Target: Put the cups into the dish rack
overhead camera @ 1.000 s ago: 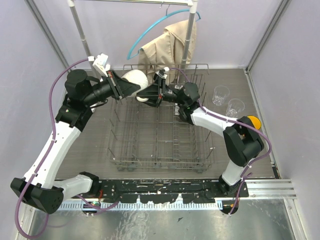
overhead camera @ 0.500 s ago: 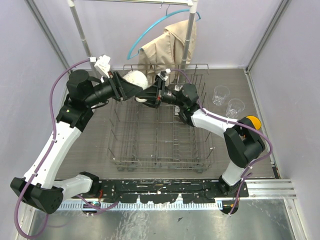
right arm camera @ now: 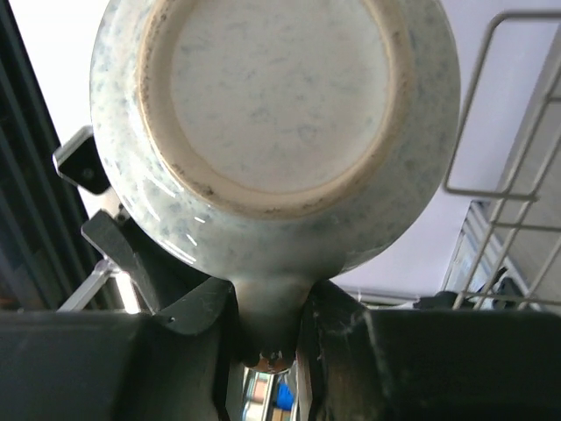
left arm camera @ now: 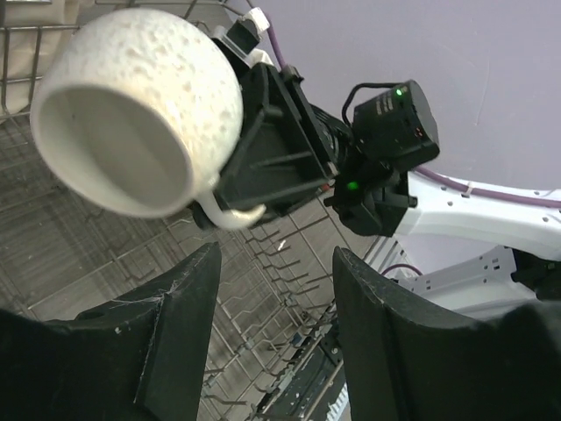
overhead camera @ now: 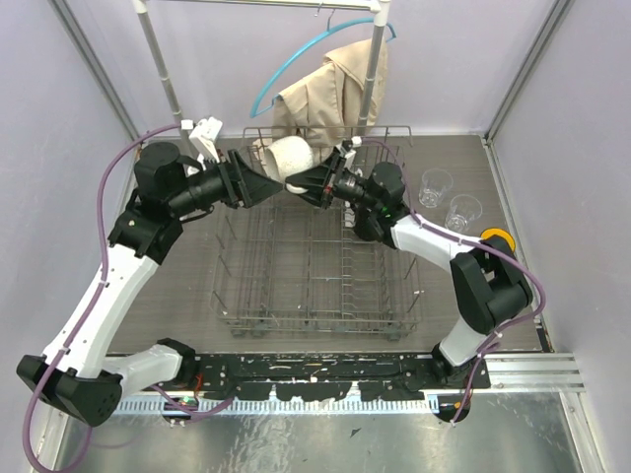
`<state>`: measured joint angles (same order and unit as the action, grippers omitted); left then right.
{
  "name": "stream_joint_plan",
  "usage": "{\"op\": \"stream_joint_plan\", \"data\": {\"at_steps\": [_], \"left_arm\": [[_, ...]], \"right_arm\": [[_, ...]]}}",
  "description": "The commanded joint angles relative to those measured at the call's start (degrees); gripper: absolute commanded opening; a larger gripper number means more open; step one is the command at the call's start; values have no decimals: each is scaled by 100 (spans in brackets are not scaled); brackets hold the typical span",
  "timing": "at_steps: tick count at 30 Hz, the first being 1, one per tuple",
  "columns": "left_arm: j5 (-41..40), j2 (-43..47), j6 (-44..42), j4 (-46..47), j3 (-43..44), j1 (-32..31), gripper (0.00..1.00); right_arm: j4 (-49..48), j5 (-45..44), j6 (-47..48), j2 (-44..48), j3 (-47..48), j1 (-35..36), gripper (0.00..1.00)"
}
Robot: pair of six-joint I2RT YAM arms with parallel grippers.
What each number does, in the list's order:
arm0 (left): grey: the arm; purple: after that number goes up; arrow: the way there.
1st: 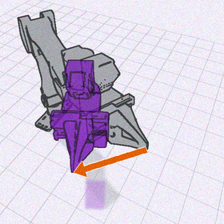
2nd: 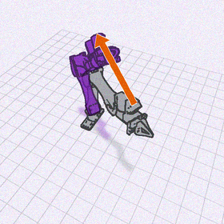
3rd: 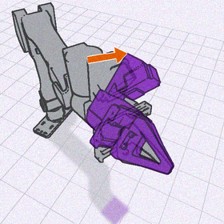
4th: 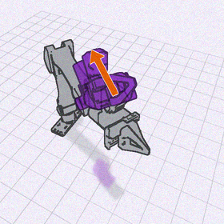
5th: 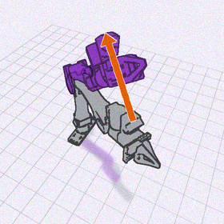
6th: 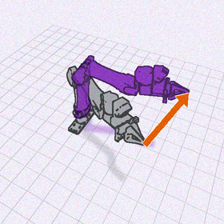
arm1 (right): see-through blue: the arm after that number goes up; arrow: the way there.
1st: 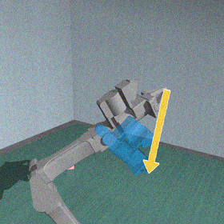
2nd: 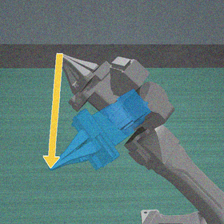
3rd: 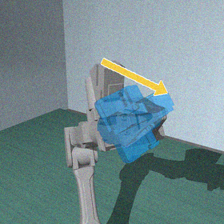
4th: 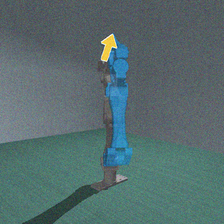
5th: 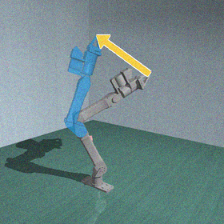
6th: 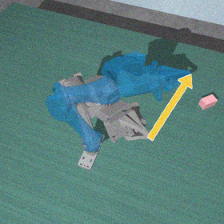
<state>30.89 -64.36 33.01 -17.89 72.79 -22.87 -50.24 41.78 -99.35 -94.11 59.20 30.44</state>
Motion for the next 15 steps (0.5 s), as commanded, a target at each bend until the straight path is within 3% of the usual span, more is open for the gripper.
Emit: {"op": "stream_joint_plan", "data": {"at_steps": [1,15], "left_arm": [[-36,190,-148,-200,-76,-33,61],[-290,370,-268,-355,-351,11,61]], "right_arm": [[-216,-285,700,607,82,-212,0],[3530,-545,4432,1375,536,-356,0]]}}
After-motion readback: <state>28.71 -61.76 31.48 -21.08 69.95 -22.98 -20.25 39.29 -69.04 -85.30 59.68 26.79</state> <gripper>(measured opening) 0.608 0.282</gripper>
